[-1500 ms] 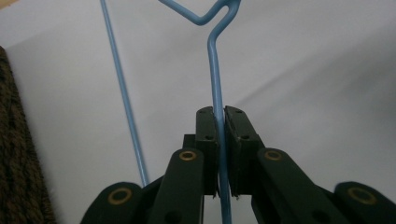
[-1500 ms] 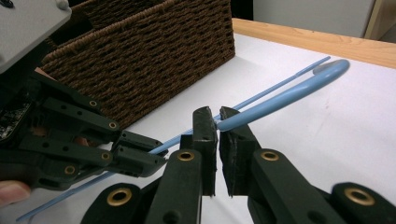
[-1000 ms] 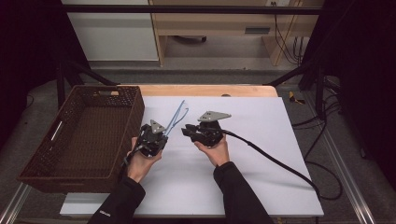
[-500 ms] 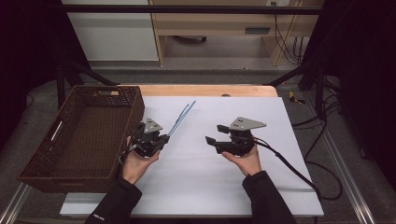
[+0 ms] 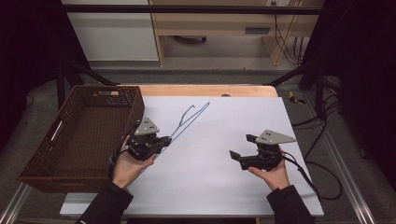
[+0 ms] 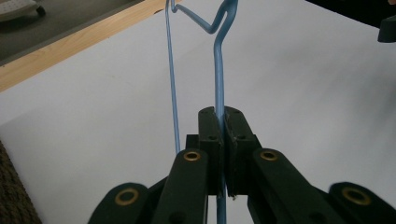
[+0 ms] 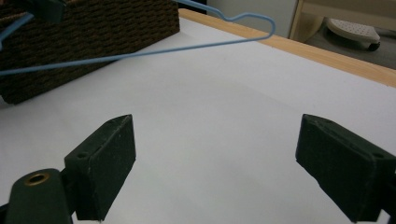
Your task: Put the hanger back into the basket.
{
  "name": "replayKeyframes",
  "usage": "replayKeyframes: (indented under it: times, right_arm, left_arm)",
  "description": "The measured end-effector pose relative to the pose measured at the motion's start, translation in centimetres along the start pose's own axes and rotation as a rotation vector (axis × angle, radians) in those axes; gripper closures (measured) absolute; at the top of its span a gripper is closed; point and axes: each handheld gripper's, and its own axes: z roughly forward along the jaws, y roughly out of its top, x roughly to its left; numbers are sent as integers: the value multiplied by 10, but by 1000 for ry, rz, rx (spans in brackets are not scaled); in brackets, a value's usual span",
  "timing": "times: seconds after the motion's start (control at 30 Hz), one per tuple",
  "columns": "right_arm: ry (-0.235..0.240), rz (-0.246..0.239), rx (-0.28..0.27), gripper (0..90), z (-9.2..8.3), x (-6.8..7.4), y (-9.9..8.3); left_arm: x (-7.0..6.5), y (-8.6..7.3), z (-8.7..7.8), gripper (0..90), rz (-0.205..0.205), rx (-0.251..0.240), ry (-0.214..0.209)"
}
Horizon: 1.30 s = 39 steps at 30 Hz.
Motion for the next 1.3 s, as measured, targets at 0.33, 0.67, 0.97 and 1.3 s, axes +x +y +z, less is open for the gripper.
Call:
replayKeyframes:
  times: [0.33, 0.67, 0.97, 1.3]
  right_arm:
    - [-28, 35, -12, 95, -26, -12, -18]
    - [-48, 38, 2, 83, -35, -16, -26]
    - [-54, 43, -8, 73, -38, -17, -25]
    - [-59, 35, -13, 58, -39, -16, -26]
  left_arm:
    - [4, 18, -29, 874, 28, 6, -18]
    - [24, 29, -68, 874, 20, -34, -24]
    - [57, 26, -93, 874, -18, -33, -15]
    - [82, 14, -117, 873, -26, -42, 5]
